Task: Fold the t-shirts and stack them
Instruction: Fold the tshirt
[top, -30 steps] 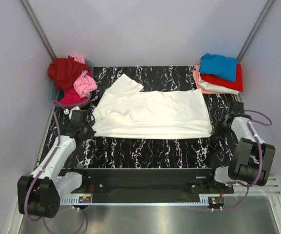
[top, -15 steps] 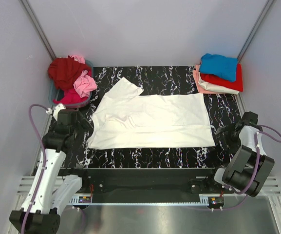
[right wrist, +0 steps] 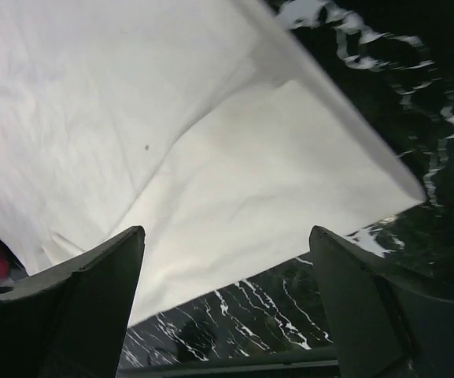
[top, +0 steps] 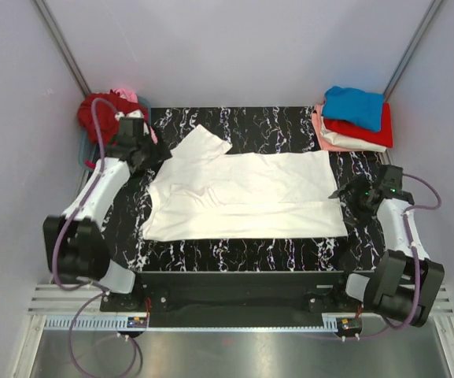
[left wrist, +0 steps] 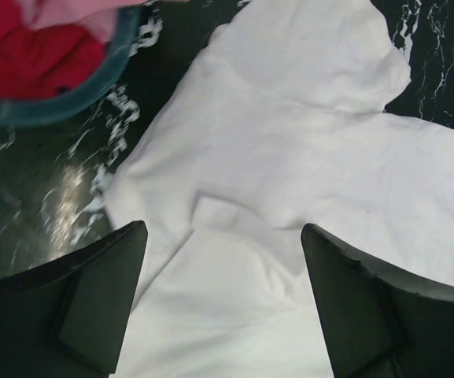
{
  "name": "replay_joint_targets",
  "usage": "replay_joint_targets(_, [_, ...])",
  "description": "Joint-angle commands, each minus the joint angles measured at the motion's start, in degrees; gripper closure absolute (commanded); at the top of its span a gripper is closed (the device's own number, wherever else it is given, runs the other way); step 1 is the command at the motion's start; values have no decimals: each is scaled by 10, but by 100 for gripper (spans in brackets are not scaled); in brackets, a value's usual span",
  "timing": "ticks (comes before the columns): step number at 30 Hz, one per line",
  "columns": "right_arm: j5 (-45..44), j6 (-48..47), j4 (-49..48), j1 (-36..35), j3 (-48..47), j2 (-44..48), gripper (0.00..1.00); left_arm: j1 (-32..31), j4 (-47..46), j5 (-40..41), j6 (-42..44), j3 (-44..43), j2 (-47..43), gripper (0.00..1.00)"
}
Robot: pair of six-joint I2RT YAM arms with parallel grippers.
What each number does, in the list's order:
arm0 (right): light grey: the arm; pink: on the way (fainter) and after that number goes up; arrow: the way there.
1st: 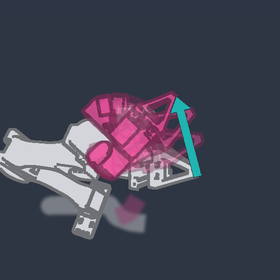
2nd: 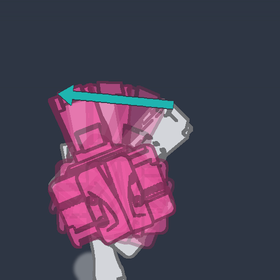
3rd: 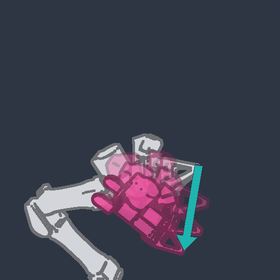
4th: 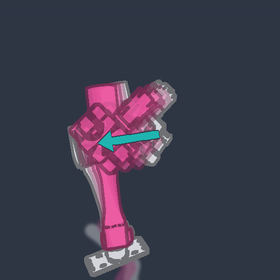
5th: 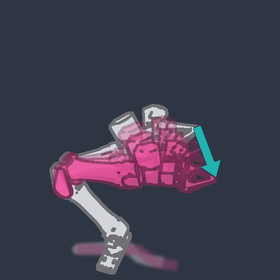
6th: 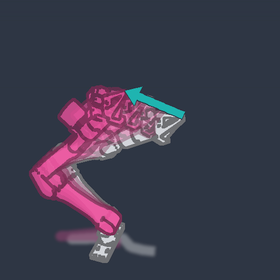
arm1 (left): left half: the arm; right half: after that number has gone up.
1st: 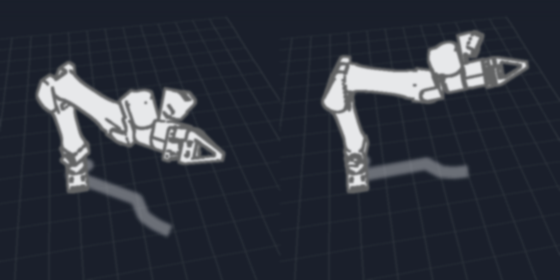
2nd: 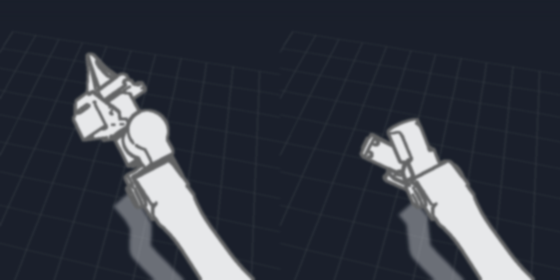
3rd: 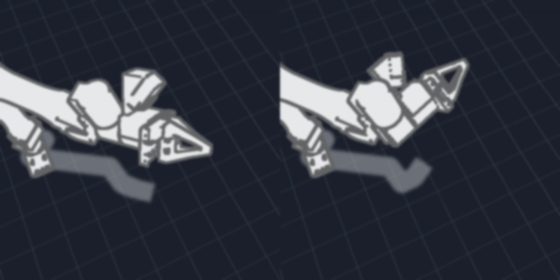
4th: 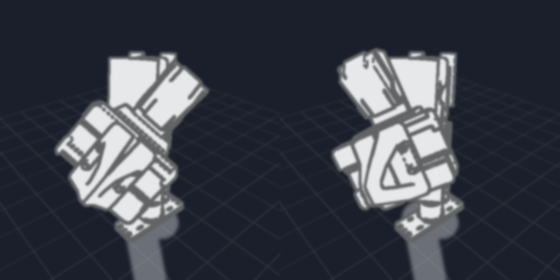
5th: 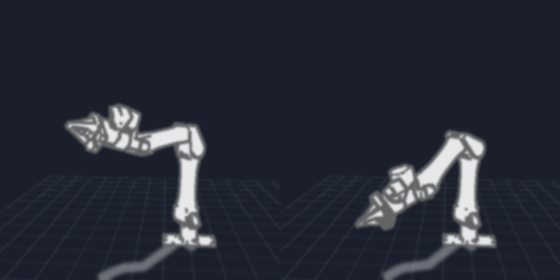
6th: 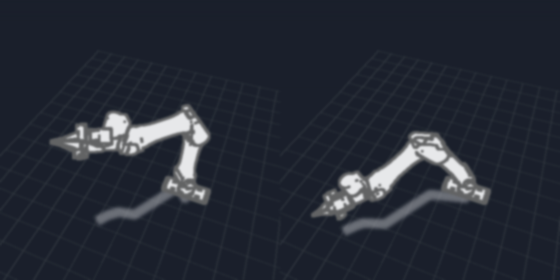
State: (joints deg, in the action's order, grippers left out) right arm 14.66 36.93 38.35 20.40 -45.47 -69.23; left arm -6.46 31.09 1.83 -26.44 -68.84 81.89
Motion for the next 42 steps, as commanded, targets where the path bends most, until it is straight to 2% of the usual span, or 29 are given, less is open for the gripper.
replay_joint_targets(1, [12, -4, -40, -96, -21, 29, 7, -1, -89, -86, 59, -137, 108, 14])
replay_joint_targets(3, [25, 11, -70, -116, -8, 55, 6, -1, -84, -110, 83, -216, 222, 14])
replay_joint_targets(4, [43, 15, -90, -122, 0, 63, 6, -1, -58, -138, 95, -307, 264, 14])
replay_joint_targets(5, [66, 23, -113, -130, 20, 73, 6, -3, -44, -151, 106, -354, 341, 13])
replay_joint_targets(8, [167, 35, -204, -146, 63, 104, 5, -4, -34, -188, 115, -489, 459, 11])
replay_joint_targets(10, [182, 36, -235, -157, 75, 118, 4, -3, -24, -188, 113, -587, 512, 9])
replay_joint_targets(13, [201, 33, -251, -174, 90, 126, 4, -3, -23, -178, 104, -678, 599, 3])
replay_joint_targets(17, [216, 37, -268, -189, 107, 128, 3, -3, -62, -187, 79, -693, 675, 1])
replay_joint_targets(21, [228, 38, -263, -197, 101, 132, 3, -1, -39, -228, 31, -747, 740, 1])
replay_joint_targets(27, [233, 49, -262, -198, 88, 137, 3, -16, -9, -241, 17, -741, 748, 4])
replay_joint_targets(32, [231, 49, -253, -198, 87, 138, 3, -20, 0, -266, 15, -702, 739, 23])
replay_joint_targets(37, [231, 51, -251, -198, 86, 137, 3, -23, 13, -252, 43, -679, 724, 26])
replay_joint_targets(39, [233, 52, -256, -198, 88, 133, 3, -25, 17, -246, 53, -674, 720, 31])
replay_joint_targets(41, [238, 55, -260, -198, 95, 131, 3, -28, 19, -242, 55, -672, 717, 38])
replay_joint_targets(42, [238, 57, -265, -198, 97, 130, 3, -28, 19, -237, 56, -672, 717, 46])
